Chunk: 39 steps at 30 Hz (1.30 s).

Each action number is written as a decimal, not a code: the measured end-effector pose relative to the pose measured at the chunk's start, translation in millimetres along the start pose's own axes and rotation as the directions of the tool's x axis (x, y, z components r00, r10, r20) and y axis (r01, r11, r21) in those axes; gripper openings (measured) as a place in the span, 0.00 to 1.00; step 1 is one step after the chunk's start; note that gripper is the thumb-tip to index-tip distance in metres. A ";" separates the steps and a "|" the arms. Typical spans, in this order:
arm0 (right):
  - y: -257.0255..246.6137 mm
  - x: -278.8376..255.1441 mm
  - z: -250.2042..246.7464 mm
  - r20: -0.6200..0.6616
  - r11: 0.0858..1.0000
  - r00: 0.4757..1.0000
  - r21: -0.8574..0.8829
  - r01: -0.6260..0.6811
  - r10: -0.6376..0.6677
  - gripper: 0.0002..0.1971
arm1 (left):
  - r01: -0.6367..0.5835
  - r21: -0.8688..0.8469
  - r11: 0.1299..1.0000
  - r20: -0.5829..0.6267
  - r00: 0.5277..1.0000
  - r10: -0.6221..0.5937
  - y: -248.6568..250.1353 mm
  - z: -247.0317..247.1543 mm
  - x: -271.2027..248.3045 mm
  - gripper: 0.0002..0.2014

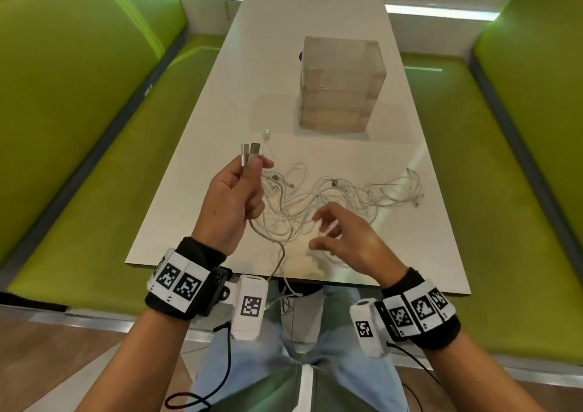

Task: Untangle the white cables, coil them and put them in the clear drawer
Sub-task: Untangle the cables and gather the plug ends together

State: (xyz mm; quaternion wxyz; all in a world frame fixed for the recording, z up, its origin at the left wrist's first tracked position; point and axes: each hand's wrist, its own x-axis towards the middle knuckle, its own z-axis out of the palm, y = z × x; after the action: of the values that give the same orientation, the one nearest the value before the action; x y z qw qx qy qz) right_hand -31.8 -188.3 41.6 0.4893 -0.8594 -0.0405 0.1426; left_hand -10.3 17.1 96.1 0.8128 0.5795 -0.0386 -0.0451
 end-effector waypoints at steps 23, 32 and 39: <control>11.3 80.2 -65.2 -0.254 0.843 0.967 -0.514 -0.160 0.028 0.14 | 0.164 -0.010 0.986 0.025 0.986 -0.163 -28.3 -2.5 -6.2 0.16; 35.5 101.1 -60.5 -0.257 0.779 0.952 -0.558 -0.286 0.165 0.11 | 0.176 0.053 0.983 -0.015 0.984 -0.175 -38.2 2.7 -1.4 0.14; -11.1 60.4 -69.5 -0.436 0.991 0.900 -0.132 -0.035 -0.026 0.04 | 0.180 -0.046 0.983 -0.056 0.982 -0.183 -47.7 8.4 7.8 0.12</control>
State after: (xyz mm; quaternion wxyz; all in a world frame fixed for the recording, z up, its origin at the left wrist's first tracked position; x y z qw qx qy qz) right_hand 46.5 -227.5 72.1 0.4255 -0.9011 0.0623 -0.0555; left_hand -4.9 -7.2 53.9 0.8177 0.5651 0.0396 -0.1025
